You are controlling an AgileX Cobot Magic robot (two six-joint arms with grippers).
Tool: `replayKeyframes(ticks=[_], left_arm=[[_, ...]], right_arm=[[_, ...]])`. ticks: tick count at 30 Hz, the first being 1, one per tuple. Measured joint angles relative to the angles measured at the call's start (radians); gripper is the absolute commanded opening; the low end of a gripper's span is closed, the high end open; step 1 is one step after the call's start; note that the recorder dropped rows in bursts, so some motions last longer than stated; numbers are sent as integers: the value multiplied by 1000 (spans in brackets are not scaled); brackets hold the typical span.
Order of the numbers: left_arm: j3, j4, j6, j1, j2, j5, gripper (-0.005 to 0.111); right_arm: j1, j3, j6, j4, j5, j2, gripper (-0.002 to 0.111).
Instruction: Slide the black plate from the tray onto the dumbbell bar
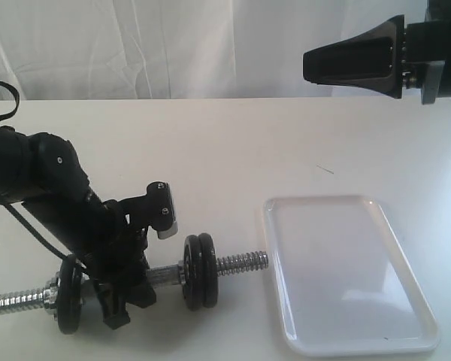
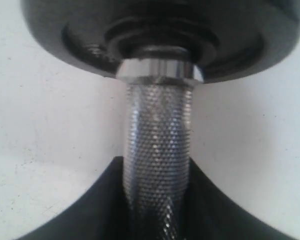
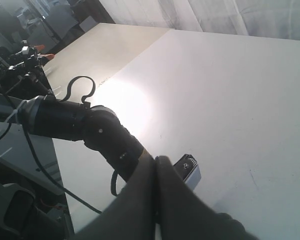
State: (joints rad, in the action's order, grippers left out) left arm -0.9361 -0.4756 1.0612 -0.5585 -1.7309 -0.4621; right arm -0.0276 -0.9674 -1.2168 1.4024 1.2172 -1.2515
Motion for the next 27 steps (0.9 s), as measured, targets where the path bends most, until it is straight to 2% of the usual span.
replayKeyframes(ticks=[2, 3, 17, 27], left_arm=[[-2, 9, -13, 0, 0, -2, 2], [-2, 9, -25, 0, 0, -6, 0], [-38, 38, -245, 0, -7, -79, 0], [-42, 24, -348, 0, -11, -66, 0]], right_arm=[[0, 0, 0, 0, 0, 0, 0], [0, 0, 0, 0, 0, 0, 0], [0, 0, 13, 0, 0, 0, 0], [0, 0, 29, 1, 0, 0, 0]])
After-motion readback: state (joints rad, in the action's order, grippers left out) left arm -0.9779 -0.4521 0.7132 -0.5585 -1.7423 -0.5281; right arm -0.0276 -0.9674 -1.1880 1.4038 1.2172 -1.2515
